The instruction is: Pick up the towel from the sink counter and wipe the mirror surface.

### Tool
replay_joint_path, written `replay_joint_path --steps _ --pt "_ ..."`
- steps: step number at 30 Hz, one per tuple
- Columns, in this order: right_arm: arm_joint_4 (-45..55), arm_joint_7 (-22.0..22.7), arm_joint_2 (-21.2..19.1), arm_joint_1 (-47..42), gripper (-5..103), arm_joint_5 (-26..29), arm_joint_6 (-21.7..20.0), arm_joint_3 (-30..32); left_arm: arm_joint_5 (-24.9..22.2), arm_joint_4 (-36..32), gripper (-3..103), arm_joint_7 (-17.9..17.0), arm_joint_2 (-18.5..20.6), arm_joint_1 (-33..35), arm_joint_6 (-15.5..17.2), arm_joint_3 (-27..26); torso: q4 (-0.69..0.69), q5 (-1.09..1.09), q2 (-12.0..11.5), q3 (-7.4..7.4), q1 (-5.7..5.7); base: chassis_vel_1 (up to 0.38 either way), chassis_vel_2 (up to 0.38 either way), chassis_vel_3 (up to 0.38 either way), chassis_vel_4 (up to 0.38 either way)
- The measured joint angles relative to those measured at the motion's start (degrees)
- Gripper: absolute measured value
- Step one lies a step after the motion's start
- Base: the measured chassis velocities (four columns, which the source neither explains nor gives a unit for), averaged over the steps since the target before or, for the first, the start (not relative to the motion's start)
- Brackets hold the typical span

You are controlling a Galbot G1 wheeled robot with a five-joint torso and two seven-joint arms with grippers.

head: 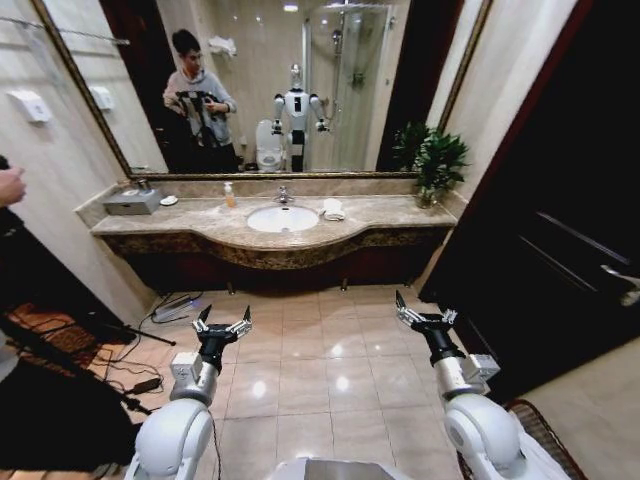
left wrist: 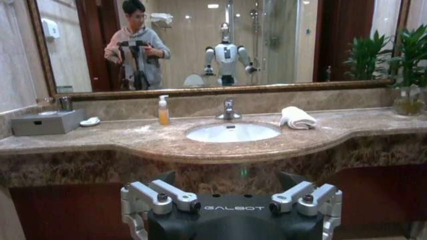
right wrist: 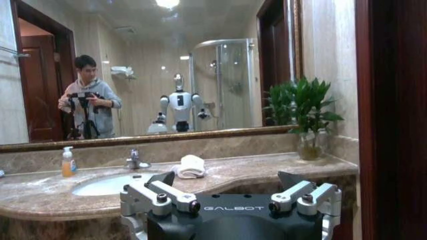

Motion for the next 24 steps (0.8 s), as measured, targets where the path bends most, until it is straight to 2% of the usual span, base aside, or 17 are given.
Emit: replay_joint_path --steps 5,9,13,18,24 --pt "0.0 0.0 0.0 0.0 100 0.0 0.0 0.0 0.0 0.0 100 0.0 0.0 0.0 0.0 0.0 0.02 0.0 0.0 0.01 0.04 0.018 0.025 0.024 -0.031" --pt "0.0 0.0 0.0 0.0 100 0.0 0.0 0.0 0.0 0.0 100 0.0 0.0 0.0 0.0 0.0 -0.02 0.0 0.0 0.01 0.02 0.062 0.058 -0.01 -0.077" --pt "0.0 0.0 0.0 0.0 100 0.0 0.0 0.0 0.0 0.0 100 0.0 0.0 0.0 0.0 0.0 0.02 -0.02 0.0 0.0 0.0 0.136 0.092 -0.088 -0.107" --pt "0.0 0.0 0.0 0.0 100 0.0 0.0 0.0 0.0 0.0 100 0.0 0.0 0.0 0.0 0.0 -0.04 -0.03 0.0 -0.01 -0.03 0.153 0.104 -0.15 -0.093" --pt "0.0 0.0 0.0 0.0 100 0.0 0.0 0.0 0.0 0.0 100 0.0 0.0 0.0 0.0 0.0 0.0 0.01 0.0 0.0 0.0 0.038 0.023 -0.024 -0.02"
